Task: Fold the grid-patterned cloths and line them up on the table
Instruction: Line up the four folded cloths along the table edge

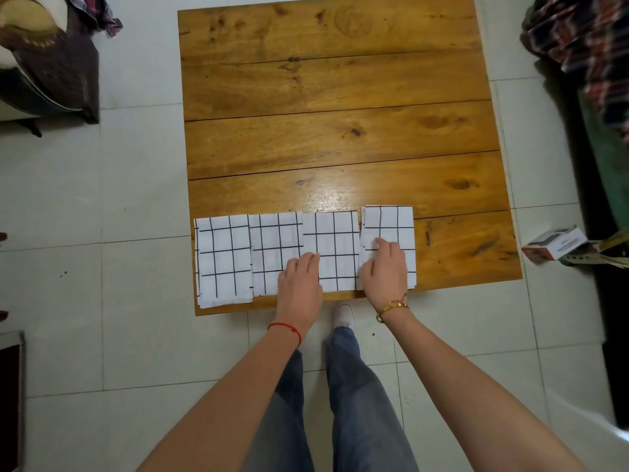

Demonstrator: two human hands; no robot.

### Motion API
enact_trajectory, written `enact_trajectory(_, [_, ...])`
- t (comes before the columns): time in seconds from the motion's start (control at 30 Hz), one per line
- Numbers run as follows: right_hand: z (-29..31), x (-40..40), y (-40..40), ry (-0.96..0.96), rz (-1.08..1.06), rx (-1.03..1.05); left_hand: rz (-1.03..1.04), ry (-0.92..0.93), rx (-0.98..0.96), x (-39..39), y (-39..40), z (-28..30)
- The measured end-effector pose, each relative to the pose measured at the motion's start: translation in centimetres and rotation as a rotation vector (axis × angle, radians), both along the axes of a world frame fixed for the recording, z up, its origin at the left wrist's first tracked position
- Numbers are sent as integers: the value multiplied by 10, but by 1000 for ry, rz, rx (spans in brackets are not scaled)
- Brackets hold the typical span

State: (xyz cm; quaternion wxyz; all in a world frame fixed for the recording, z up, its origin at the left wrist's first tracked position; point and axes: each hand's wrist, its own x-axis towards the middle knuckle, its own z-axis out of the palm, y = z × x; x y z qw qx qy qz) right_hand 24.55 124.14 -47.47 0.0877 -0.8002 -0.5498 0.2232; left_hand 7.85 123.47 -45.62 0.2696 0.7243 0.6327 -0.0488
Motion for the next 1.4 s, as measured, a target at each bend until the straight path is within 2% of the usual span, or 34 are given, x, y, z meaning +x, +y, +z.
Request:
enact_trajectory(0.1, [1, 22, -1, -94, -97, -9, -53, -65, 3, 21, 1, 2])
enact_trajectory(0.27, [1, 56, 1, -181, -157, -165, -93, -85, -47, 59, -1, 0])
enact_trajectory(0.53, [-4, 75, 3, -66, 36, -160, -68, -19, -116, 82, -7, -8])
enact_trajectory(0.83, [-1, 86, 3, 4, 18, -147, 1, -26, -81, 75, -6, -6])
enact_trajectory(1.1, [-3, 81, 4, -36, 13, -159, -103, -14, -98, 64, -6, -11])
enact_trajectory(1.27, [6, 63, 8, -98, -7, -63, 55, 6, -43, 37, -5, -5])
enact_trajectory(1.4, [9, 36, 10, -40, 31, -35, 210, 64, -33, 4, -3, -4])
